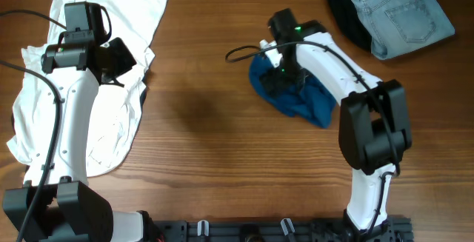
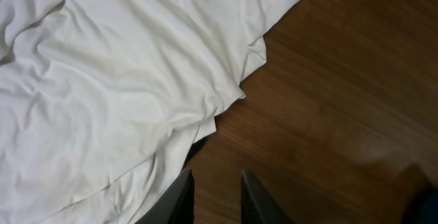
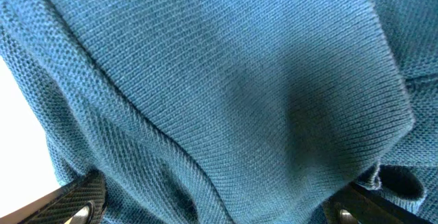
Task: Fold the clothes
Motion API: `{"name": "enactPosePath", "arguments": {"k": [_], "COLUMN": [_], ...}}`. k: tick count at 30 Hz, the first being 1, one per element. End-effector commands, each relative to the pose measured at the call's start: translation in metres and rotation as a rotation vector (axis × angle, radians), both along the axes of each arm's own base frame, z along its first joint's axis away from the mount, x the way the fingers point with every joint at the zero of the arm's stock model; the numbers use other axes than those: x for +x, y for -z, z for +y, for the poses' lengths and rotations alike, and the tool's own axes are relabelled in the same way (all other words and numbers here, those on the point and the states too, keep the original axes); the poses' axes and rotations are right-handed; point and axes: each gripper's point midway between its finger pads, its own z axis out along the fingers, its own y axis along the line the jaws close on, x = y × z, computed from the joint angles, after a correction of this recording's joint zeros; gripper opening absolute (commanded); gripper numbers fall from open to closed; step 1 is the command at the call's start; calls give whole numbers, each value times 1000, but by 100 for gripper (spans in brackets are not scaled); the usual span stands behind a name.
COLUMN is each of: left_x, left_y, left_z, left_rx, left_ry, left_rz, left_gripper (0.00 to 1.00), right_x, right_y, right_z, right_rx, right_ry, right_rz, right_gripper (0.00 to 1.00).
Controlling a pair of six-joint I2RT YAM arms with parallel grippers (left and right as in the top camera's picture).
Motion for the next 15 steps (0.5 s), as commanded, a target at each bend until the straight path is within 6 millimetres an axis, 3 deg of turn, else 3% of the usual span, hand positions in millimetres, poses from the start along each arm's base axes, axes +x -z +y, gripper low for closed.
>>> {"name": "enactPosePath", "arguments": {"k": [1, 4, 7, 12, 15], "left_x": [1, 1, 2, 3, 6], "left_y": [3, 3, 3, 2, 0], "left_z": [4, 4, 4, 4, 5], "left_rx": [22, 22, 22, 23, 24], "left_ry": [4, 4, 4, 4, 3], "left_rz": [8, 4, 3, -5, -17], "left_gripper": [23, 23, 23, 23, 23], "right_x": [-17, -21, -20, -6, -15], "right_y": [27, 39, 31, -20, -40], "right_z": [7, 7, 12, 12, 8], "right_rx": [2, 12, 39, 63, 62], "right_ry": [-16, 4, 43, 32, 35], "right_rz": [73, 77, 69, -63, -69], "right_gripper": [100, 100, 100, 100, 100]}}
